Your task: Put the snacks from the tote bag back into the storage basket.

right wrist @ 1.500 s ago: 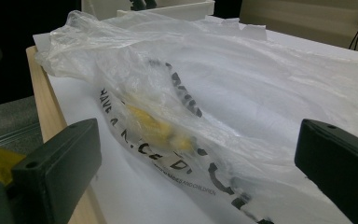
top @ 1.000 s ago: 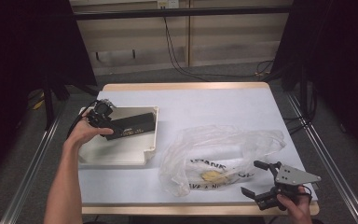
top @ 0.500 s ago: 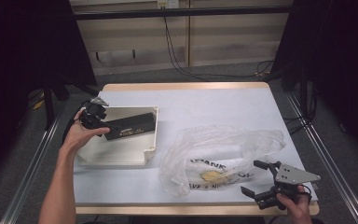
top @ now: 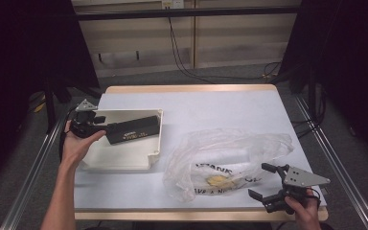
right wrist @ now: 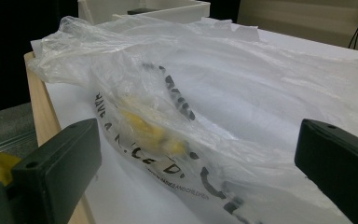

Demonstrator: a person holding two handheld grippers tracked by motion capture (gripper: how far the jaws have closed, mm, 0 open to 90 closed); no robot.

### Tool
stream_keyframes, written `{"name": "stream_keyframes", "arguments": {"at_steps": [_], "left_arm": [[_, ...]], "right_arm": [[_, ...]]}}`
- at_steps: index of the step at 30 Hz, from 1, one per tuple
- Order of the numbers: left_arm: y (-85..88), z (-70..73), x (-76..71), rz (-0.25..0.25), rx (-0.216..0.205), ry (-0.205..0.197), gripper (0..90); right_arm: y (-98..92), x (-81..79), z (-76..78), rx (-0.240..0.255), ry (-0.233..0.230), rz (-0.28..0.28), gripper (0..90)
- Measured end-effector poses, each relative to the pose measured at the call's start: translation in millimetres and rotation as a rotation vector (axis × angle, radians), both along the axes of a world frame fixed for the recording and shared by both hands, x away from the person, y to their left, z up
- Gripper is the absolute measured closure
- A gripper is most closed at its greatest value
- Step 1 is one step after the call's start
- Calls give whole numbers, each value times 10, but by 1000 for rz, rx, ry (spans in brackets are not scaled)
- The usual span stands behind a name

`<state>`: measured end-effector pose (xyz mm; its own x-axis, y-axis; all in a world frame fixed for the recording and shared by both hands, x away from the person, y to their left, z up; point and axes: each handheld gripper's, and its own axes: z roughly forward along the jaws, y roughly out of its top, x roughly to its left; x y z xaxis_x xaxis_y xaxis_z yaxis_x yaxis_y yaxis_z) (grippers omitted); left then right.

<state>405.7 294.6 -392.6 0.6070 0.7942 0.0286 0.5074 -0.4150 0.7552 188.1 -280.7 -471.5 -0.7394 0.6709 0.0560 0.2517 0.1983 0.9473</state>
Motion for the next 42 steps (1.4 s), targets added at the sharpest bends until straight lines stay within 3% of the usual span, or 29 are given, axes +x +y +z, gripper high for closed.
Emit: {"name": "stream_keyframes", "arguments": {"at_steps": [1,2,4,6,9,14,16,17,19,25,29,30,31,33,36,38,42], "left_arm": [[-5,10,-36,-5,-8,-7,483],[-10,13,-116,-18,-18,-3,578],[-13,-21,-181,-30,-31,15,671],[-10,-67,-251,-2,-14,20,731],[-24,-124,-314,-21,-30,27,760],[-76,-229,-378,-20,18,45,858],[-76,-257,-371,-17,14,43,879],[-94,-305,-341,-20,34,67,891],[-96,-321,-333,-16,41,57,896],[-98,-416,-262,-26,67,97,898],[-111,-481,-223,-3,64,118,895],[-123,-513,-203,-6,101,132,895],[-142,-543,-196,14,82,126,895],[-141,-545,-184,7,97,137,896],[-168,-579,-153,16,76,131,893],[-196,-611,-110,17,99,141,894],[-242,-652,-52,27,90,136,900]], "right_arm": [[0,0,0,0,0,0,2],[4,2,5,-2,-5,9,2],[13,-2,4,-4,-7,11,2],[16,1,2,-5,-7,16,2],[9,-10,8,-4,-7,11,2],[16,-7,6,-9,-10,17,2],[21,-19,12,-13,-9,21,2],[27,-23,14,-16,-16,16,2],[26,-25,15,-12,-14,21,2],[49,-26,22,-27,-19,23,2],[52,-14,15,-18,-11,28,2],[46,-12,15,-16,-9,33,2],[47,-15,13,-16,-12,31,2],[43,-24,15,-19,-11,29,2],[40,-29,16,-20,-11,22,2],[35,-24,13,-20,-10,23,2],[40,-13,9,-21,-8,30,2]]}}
